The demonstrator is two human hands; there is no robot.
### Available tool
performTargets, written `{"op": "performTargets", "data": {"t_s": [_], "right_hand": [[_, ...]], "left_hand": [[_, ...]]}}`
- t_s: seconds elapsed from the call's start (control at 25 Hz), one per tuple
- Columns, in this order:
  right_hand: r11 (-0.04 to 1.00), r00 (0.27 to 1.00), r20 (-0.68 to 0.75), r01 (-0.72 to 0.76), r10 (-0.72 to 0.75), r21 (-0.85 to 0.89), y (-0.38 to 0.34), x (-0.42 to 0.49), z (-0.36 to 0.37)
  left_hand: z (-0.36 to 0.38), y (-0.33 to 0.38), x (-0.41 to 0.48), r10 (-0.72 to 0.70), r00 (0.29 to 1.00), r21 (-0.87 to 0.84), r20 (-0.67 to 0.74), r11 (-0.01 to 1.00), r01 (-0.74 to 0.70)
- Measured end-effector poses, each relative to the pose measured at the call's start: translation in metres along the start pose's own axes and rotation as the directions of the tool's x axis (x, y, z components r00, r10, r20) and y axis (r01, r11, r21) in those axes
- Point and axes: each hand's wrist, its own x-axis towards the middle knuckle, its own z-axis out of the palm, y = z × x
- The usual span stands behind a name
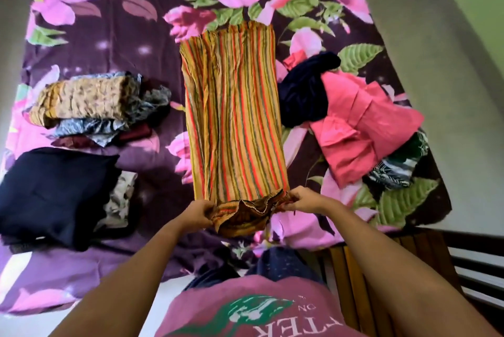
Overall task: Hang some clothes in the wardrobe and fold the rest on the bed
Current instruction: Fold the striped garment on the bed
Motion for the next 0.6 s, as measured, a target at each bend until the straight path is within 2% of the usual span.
{"op": "performTargets", "data": {"t_s": [0.04, 0.12, 0.2, 0.24, 0.32, 0.44, 0.52, 0.6], "right_hand": [[0.999, 0.996, 0.082, -0.043, 0.045, -0.018, 0.005, 0.003, 0.007], [0.989, 0.957, 0.262, -0.102, 0.127, -0.106, 0.011, 0.01, 0.02], [0.967, 0.901, 0.366, -0.175, 0.233, -0.185, 0.007, 0.013, 0.023], [0.961, 0.886, 0.38, -0.209, 0.265, -0.182, 0.005, 0.015, 0.021], [0.963, 0.888, 0.374, -0.24, 0.269, -0.124, -0.001, 0.023, 0.009], [0.985, 0.954, 0.249, -0.172, 0.169, -0.008, -0.015, 0.043, -0.018], [0.982, 0.986, 0.119, -0.136, 0.12, 0.132, -0.03, 0.061, -0.039], [0.952, 0.989, -0.078, -0.098, 0.125, 0.289, -0.043, 0.083, -0.055]], "left_hand": [[0.008, -0.003, 0.001, -0.009, 0.991, 0.006, 0.131, 1.0, 0.009], [0.022, -0.006, 0.001, -0.028, 0.93, -0.012, 0.367, 0.999, 0.035], [0.034, -0.012, 0.001, -0.031, 0.872, -0.087, 0.489, 0.993, 0.084], [0.037, -0.014, 0.001, -0.031, 0.873, -0.144, 0.486, 0.983, 0.115], [0.033, -0.014, 0.002, -0.033, 0.921, -0.274, 0.387, 0.95, 0.149], [0.007, -0.014, 0.018, -0.103, 0.988, -0.48, 0.114, 0.865, 0.146], [-0.014, -0.02, 0.041, -0.174, 0.981, -0.578, -0.081, 0.81, 0.096], [-0.032, -0.022, 0.067, -0.246, 0.936, -0.651, -0.253, 0.759, 0.024]]}}
